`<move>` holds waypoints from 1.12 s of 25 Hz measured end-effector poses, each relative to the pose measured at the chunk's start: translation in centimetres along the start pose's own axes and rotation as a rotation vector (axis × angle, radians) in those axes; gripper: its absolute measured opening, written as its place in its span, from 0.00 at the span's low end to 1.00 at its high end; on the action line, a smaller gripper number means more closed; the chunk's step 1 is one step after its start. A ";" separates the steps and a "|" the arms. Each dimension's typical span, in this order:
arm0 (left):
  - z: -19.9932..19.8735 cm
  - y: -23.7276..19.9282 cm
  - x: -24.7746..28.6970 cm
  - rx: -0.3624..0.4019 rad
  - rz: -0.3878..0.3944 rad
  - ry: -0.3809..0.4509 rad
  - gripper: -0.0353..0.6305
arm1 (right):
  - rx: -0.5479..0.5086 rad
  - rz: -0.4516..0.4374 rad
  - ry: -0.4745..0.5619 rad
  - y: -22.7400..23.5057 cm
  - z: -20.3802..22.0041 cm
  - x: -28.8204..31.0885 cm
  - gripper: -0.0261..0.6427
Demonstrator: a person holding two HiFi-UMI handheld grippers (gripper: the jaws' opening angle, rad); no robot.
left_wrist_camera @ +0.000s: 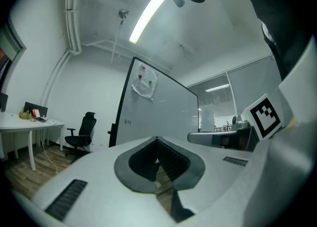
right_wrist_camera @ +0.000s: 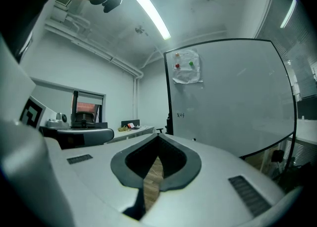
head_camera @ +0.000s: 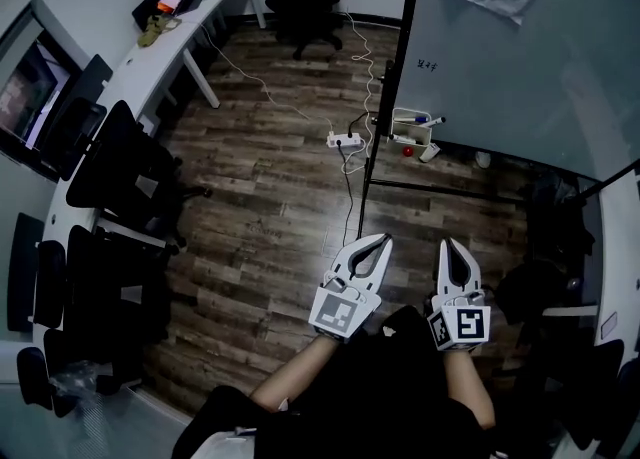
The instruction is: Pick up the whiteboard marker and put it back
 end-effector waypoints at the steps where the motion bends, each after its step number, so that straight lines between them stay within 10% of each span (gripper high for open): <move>1: 0.0 -0.2 0.0 -0.003 0.004 -0.004 0.06 | 0.004 0.005 0.002 -0.1 0.1 0.0 0.06; 28: 0.6 -6.2 14.1 0.030 -0.028 -0.029 0.06 | 0.034 -0.076 -0.001 9.1 0.5 13.2 0.06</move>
Point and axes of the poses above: the fingertips, and each gripper's own axes: x forward along the fingers, y to its right, z out of its underside, the point moved 9 cm from there along -x, backward along the fingers
